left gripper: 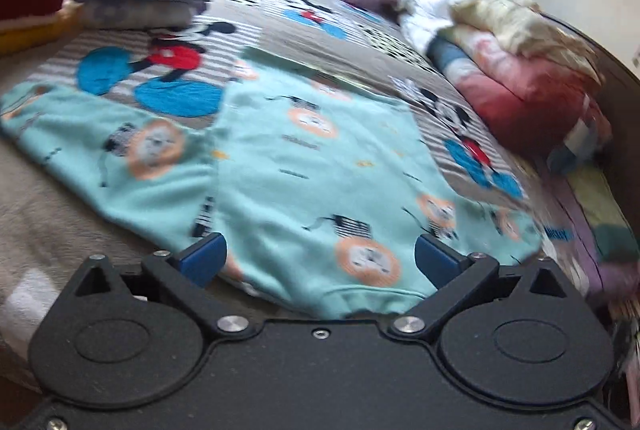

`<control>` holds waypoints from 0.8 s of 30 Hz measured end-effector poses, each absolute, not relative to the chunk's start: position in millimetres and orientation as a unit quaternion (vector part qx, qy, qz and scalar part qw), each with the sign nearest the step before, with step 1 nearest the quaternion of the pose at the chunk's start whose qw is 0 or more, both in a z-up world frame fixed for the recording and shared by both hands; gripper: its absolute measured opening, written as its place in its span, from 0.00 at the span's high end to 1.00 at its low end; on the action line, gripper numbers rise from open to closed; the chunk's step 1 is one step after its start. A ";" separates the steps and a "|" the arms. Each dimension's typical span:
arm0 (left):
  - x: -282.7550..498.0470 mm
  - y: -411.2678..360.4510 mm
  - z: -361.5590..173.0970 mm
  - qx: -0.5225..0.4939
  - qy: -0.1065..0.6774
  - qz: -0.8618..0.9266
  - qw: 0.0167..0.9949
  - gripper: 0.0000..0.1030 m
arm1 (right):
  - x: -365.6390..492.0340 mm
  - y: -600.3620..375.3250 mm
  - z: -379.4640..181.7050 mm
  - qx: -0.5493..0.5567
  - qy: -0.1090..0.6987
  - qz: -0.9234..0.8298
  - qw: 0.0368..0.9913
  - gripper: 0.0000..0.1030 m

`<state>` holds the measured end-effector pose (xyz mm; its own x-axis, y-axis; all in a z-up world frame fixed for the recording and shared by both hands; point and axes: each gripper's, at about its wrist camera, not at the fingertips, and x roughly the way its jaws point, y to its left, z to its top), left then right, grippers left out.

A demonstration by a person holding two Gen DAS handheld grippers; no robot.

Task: Fold clothes
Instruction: 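Open the left tool to release the folded sleeve, then move the left tool to the other sleeve cuff and grasp it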

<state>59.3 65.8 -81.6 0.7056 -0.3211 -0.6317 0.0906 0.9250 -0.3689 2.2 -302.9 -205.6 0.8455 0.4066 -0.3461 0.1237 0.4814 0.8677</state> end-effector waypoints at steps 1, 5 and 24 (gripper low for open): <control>57.6 58.0 -79.1 -0.149 0.365 -0.114 0.912 0.02 | 3.0 -304.2 -208.3 0.512 0.260 0.085 0.815 0.52; 50.3 28.3 -59.8 -0.097 0.343 -0.113 0.927 0.02 | 9.2 -306.9 -222.1 0.566 0.244 0.083 0.784 0.44; 80.4 -103.1 3.7 -0.003 0.285 -0.224 0.932 0.03 | 31.3 -247.9 -215.0 0.503 0.259 0.055 0.823 0.59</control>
